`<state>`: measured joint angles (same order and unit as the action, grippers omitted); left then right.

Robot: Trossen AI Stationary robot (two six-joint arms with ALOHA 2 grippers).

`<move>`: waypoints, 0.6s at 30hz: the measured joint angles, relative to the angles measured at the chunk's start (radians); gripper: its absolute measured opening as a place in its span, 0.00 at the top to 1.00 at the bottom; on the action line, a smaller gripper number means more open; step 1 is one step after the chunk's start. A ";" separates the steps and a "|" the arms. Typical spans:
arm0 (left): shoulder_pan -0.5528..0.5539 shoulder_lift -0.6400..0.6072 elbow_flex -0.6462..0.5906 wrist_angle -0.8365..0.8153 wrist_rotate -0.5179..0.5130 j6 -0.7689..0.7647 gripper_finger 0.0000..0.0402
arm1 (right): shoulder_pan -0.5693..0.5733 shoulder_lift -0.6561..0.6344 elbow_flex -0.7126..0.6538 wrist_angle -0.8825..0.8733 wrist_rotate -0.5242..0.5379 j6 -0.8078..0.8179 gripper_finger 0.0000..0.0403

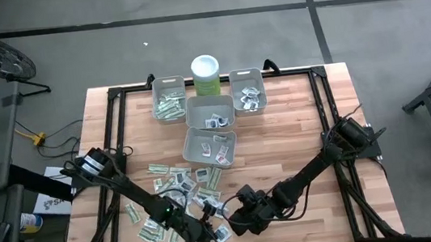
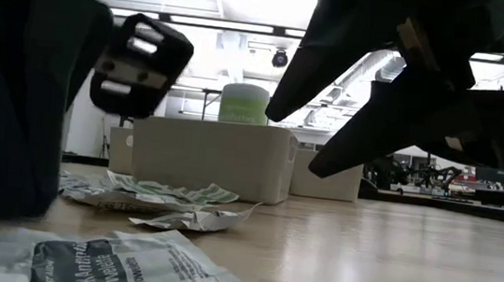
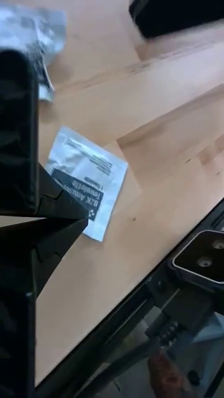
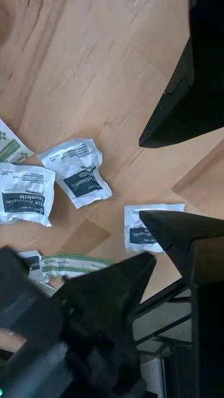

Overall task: Pick & Place First Aid Supplies
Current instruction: Put the towelette pack into the right bin

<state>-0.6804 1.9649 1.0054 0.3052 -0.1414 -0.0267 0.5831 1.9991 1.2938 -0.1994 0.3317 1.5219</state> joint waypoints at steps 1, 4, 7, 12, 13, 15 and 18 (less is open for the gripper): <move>0.000 0.008 0.003 0.000 -0.005 0.000 1.00 | 0.000 0.000 0.000 0.000 0.000 0.000 0.58; 0.001 0.031 0.015 0.002 -0.013 -0.002 1.00 | 0.000 0.000 0.000 0.005 -0.001 0.000 0.58; 0.006 0.049 0.016 -0.001 -0.013 -0.016 1.00 | 0.001 0.000 0.000 0.030 -0.018 -0.006 0.58; 0.013 0.084 0.021 -0.019 -0.007 -0.078 1.00 | 0.007 0.000 0.000 0.106 -0.073 -0.040 0.58; 0.013 0.086 0.020 -0.022 -0.010 -0.083 1.00 | 0.009 0.000 0.000 0.109 -0.074 -0.041 0.58; 0.013 0.086 0.020 -0.026 -0.011 -0.086 1.00 | 0.009 0.006 0.000 0.110 -0.080 -0.040 0.58; 0.013 0.087 0.019 -0.031 -0.011 -0.087 1.00 | 0.009 0.036 0.000 0.127 -0.117 -0.040 0.58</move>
<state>-0.6674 2.0521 1.0243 0.2740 -0.1526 -0.1135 0.5922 2.0352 1.2942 -0.0728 0.2151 1.4822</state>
